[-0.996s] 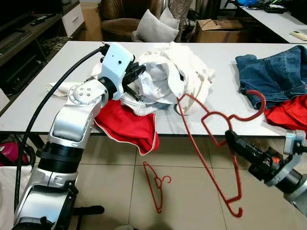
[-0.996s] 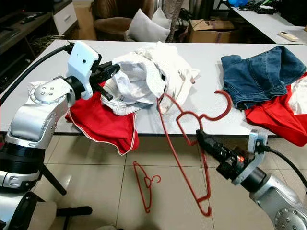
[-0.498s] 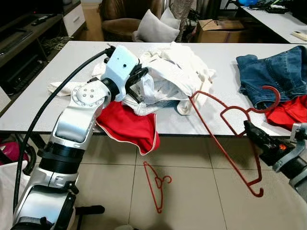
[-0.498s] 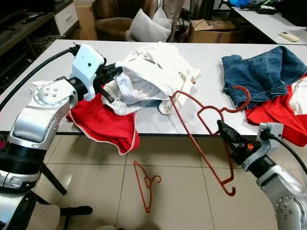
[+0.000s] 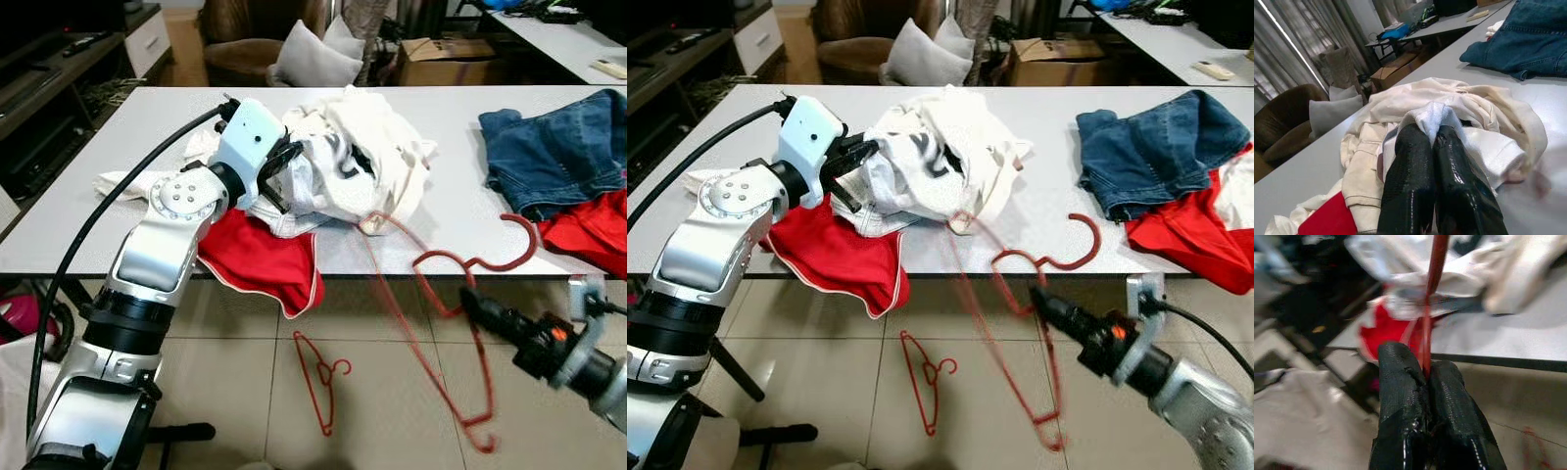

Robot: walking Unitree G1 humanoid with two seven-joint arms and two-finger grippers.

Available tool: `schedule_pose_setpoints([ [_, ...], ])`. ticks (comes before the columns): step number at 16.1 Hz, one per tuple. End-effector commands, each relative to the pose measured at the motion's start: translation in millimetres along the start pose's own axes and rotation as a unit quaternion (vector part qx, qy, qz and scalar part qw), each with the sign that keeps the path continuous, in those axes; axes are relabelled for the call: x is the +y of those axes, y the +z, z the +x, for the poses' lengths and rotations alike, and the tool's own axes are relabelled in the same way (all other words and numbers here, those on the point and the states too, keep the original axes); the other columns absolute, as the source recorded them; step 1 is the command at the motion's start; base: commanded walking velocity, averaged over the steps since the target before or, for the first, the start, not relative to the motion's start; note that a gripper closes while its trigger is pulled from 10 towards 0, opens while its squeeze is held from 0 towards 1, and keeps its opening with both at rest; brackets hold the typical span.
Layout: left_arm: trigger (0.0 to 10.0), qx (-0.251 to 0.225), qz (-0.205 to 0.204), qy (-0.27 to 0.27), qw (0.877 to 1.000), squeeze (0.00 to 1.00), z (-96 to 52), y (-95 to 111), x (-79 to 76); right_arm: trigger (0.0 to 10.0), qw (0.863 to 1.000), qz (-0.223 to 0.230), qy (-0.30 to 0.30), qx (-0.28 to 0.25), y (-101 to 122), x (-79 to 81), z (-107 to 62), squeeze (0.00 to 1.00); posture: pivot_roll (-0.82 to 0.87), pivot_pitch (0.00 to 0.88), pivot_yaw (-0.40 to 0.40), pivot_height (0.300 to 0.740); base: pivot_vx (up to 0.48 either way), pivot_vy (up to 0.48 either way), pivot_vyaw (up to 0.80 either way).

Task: Hang hanger

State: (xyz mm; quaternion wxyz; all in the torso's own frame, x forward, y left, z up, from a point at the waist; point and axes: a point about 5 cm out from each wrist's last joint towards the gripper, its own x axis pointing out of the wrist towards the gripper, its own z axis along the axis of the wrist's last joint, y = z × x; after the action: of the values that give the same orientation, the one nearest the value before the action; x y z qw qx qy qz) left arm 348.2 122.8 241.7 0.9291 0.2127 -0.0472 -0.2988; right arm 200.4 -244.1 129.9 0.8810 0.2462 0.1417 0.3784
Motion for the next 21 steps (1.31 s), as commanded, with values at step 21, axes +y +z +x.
schedule_pose_setpoints([
  [21, 0.0, -0.006, 0.019, -0.023, 1.000, 0.00, 1.1, 4.5, -4.6, 10.0, 0.995, 0.016, 0.015, -0.097, 17.4, -13.5, 42.0, 0.00, -0.09, 0.000, 0.057, 0.740, 0.000, 0.000, 0.00],
])
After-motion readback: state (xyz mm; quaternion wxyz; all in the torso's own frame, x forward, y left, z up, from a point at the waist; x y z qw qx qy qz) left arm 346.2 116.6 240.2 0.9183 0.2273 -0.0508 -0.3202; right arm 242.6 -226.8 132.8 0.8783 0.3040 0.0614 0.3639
